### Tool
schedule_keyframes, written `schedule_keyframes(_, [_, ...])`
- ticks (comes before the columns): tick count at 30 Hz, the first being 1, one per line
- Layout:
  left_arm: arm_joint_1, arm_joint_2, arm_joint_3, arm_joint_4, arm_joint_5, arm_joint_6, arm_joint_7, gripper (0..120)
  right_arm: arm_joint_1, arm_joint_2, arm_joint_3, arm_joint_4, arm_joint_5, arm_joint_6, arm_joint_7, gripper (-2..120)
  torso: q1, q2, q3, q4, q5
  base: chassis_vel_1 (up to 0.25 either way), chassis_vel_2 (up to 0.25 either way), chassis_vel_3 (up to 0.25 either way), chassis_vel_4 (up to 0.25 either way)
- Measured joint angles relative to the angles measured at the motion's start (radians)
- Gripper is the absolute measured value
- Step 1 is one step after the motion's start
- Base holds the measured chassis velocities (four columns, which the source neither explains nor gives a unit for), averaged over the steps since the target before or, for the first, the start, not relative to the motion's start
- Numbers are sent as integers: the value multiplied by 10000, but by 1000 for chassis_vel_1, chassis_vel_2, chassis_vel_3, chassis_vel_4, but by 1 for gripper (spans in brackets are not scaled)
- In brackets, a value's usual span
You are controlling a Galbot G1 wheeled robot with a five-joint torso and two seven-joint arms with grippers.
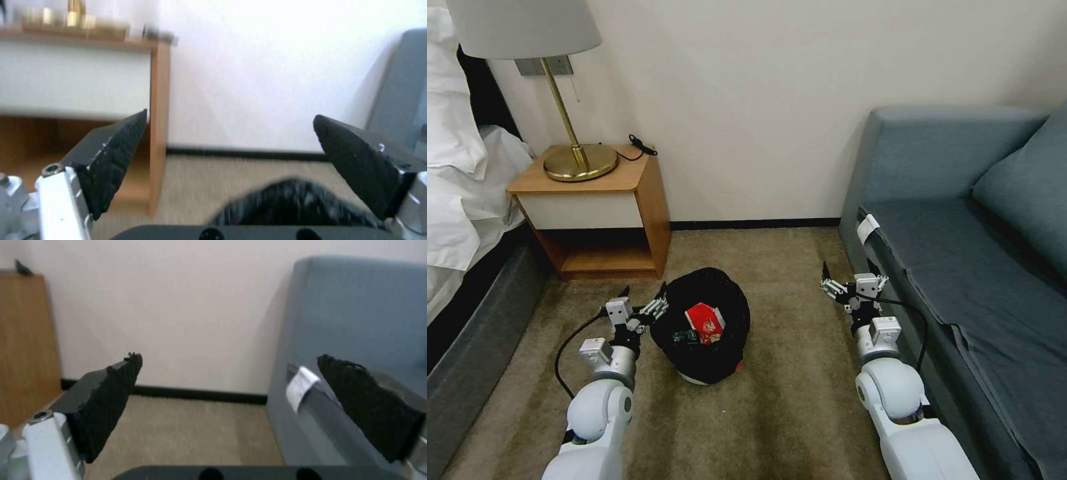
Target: Pick up the trash bin, then pick up the garbage on the floor and place it into the trash bin.
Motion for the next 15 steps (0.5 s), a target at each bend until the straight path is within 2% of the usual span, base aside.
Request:
schedule_keyframes(1, [-33,-5,-13,41,232,-303,116,100,-56,34,54,-15,-40,234,-115,100,0,0,0,0,0,0,0,0,0])
schedule_keyframes(2, [-33,-5,-13,41,232,-303,116,100,-56,34,54,-15,-40,234,-115,100,0,0,0,0,0,0,0,0,0])
schedule_keyframes(4, [-174,-41,-122,201,966,-1114,452,100,-242,140,166,-21,-106,766,-424,100,0,1,-1,0,0,0,0,0,0])
schedule_keyframes(5, [-218,-54,-151,259,1193,-1339,518,100,-342,186,175,-18,-114,937,-492,100,0,0,0,-1,0,0,0,0,0])
schedule_keyframes(10, [-292,-63,-162,383,1480,-1706,548,100,-730,339,177,71,-155,1384,-612,100,0,0,0,0,-1,0,0,0,0])
schedule_keyframes(15, [-387,-41,-167,539,1558,-1851,231,100,-999,470,318,128,-443,1830,-841,100,0,0,0,0,-1,0,0,0,0])
